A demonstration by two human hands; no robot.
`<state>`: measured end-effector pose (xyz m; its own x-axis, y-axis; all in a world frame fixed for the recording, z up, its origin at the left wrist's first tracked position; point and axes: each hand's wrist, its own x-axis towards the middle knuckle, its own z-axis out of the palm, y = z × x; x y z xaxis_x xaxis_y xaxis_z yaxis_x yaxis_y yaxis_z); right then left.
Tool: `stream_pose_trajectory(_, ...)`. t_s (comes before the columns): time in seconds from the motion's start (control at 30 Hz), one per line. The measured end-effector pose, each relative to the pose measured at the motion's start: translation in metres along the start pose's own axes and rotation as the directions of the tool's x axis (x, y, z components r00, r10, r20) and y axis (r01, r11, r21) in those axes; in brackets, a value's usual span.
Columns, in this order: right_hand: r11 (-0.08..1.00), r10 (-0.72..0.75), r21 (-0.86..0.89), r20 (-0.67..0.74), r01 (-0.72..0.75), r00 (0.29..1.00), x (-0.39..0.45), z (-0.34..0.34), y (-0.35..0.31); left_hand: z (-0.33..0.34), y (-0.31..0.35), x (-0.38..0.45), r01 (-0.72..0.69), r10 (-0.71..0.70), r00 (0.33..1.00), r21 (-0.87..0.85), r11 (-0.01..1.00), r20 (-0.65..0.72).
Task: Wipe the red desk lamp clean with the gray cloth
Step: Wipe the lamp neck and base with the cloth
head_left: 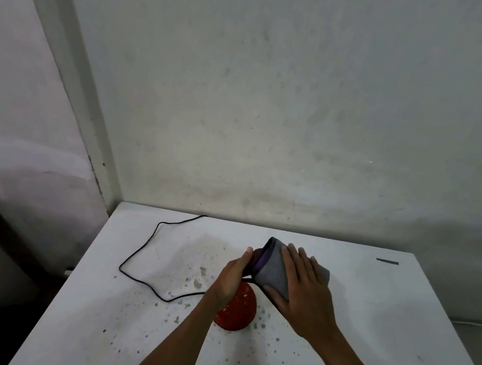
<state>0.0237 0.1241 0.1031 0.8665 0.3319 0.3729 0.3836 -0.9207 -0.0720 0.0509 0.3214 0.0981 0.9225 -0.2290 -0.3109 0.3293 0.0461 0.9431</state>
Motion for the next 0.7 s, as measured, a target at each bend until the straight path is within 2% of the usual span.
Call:
stream_pose_trajectory(0.1,0.999,0.026,0.039,0.074,-0.029,0.997,-0.006,-0.008,0.027,0.0,0.001,0.0,0.008,-0.009,1.0,0.016,1.0,0.017)
stream_pose_trajectory(0.23,0.948,0.102,0.276,0.204,-0.157,0.974,-0.012,-0.016,0.056,-0.001,0.002,0.0,0.024,-0.025,0.999,0.016,1.0,0.032)
stream_pose_trajectory(0.3,0.922,0.093,0.344,0.243,-0.175,0.966,-0.009,-0.016,0.06,0.0,0.001,0.001,0.03,-0.03,0.999,0.008,1.0,0.035)
stream_pose_trajectory(0.47,0.983,0.043,0.168,0.181,-0.074,0.983,0.007,-0.01,0.042,0.001,-0.001,0.003,0.001,-0.001,0.999,0.011,1.0,0.033)
stream_pose_trajectory(0.7,0.987,-0.091,0.137,0.059,0.083,0.994,-0.016,-0.012,0.037,-0.013,-0.008,-0.006,0.015,-0.015,1.0,0.092,0.996,0.0)
